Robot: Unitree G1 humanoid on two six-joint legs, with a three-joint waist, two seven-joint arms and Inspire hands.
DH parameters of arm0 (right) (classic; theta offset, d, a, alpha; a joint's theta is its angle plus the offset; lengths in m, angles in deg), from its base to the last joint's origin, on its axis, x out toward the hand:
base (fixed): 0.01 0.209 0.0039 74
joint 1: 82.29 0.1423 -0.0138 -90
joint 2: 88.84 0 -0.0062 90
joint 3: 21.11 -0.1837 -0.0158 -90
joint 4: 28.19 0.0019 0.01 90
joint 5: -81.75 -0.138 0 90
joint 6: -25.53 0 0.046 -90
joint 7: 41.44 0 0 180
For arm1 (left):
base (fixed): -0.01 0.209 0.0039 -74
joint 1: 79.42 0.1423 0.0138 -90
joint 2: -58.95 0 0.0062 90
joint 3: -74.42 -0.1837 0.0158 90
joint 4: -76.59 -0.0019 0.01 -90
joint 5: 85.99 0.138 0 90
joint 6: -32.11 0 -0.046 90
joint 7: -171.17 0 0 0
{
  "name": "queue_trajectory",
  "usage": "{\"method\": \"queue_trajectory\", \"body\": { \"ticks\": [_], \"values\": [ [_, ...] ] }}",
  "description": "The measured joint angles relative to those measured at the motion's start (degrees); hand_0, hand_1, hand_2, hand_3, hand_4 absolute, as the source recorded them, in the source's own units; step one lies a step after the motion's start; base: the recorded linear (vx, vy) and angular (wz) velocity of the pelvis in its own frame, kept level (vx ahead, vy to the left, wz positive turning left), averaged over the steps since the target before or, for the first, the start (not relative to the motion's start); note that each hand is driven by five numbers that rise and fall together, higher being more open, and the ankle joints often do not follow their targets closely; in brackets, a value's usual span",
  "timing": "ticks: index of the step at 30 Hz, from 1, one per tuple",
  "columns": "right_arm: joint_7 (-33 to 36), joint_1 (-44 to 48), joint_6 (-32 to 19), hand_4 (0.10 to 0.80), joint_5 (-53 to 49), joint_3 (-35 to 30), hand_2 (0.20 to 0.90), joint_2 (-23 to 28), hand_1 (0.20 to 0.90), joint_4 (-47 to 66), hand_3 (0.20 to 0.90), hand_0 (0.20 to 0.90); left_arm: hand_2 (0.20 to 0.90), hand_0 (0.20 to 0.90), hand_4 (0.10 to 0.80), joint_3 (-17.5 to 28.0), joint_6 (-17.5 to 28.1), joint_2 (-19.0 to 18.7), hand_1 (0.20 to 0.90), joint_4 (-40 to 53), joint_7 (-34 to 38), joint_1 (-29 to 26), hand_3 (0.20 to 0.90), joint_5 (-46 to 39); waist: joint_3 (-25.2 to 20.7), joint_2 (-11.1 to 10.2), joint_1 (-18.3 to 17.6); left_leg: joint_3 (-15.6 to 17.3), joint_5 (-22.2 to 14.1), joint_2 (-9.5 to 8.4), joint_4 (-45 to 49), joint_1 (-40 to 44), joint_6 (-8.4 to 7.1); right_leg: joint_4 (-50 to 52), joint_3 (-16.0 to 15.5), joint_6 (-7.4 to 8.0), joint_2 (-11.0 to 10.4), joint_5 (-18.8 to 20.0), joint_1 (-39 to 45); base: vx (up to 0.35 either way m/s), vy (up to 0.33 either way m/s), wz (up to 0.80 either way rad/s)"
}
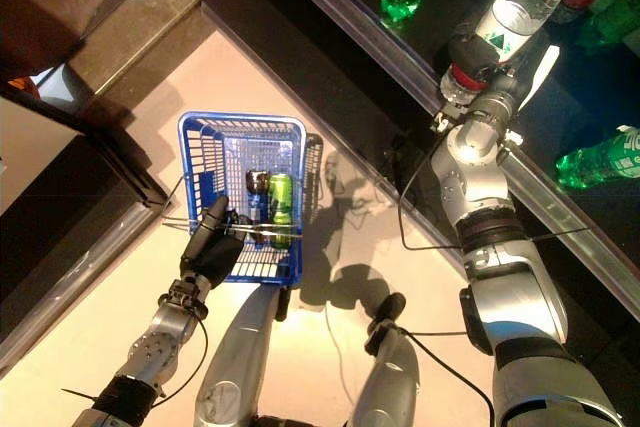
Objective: Pick up the drink and place into the basket.
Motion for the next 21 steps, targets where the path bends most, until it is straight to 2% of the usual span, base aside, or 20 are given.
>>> {"method": "queue_trajectory", "body": {
  "ticks": [3,7,12,17,21],
  "values": [
    [0.0,-2.0,0.2,0.1,0.0,0.0,0.3,0.0,0.3,0.0,0.2,0.3,0.3,0.3,0.1,-0.1,-0.2,0.0,0.3,0.0,0.2,1.0,0.2,0.0,0.0,-0.5,0.1,-0.1,0.0,0.02,-1.0,1.9,-0.03,-0.7,-0.1,0.02,0.1,0.0,2.0,-0.034,-0.079,0.04],
    [0.0,-5.7,2.0,0.1,0.1,0.0,0.3,-0.1,0.3,1.2,0.2,0.3,0.3,0.3,0.1,0.0,-0.4,-0.5,0.3,-0.1,0.2,3.3,0.2,0.0,0.1,-1.0,0.1,-0.1,0.3,0.13,-3.2,5.4,-0.35,-4.4,-0.6,1.26,0.9,1.0,6.3,-0.027,-0.083,0.01],
    [-0.5,-14.2,3.8,0.1,2.8,-0.3,0.3,-0.6,0.3,12.6,0.2,0.3,0.3,0.3,0.1,1.3,-1.2,-1.5,0.3,-0.1,0.3,5.9,0.2,0.0,0.1,-2.9,0.2,-0.2,1.8,0.57,-8.4,10.3,-1.74,-10.4,-1.7,1.97,2.8,2.7,11.7,0.023,-0.068,-0.01],
    [-3.0,-21.0,4.7,0.1,7.2,-0.5,0.3,-4.3,0.3,23.5,0.2,0.3,0.3,0.3,0.1,3.4,-1.4,-2.0,0.3,-0.5,0.7,7.4,0.2,1.2,-0.1,-5.1,-0.1,-0.1,3.3,1.86,-14.4,16.4,-3.57,-15.5,-1.8,1.61,5.0,3.2,16.8,0.073,-0.028,-0.04],
    [-5.9,-25.6,6.6,0.1,10.9,-0.3,0.3,-6.3,0.3,32.0,0.2,0.3,0.3,0.3,0.1,4.2,-1.7,-2.0,0.3,-0.5,1.0,8.8,0.2,2.7,-0.4,-5.7,-0.3,0.3,4.5,2.34,-19.6,21.6,-4.64,-18.5,-1.5,1.46,6.1,3.3,20.7,0.084,0.027,-0.03]
  ]
}}
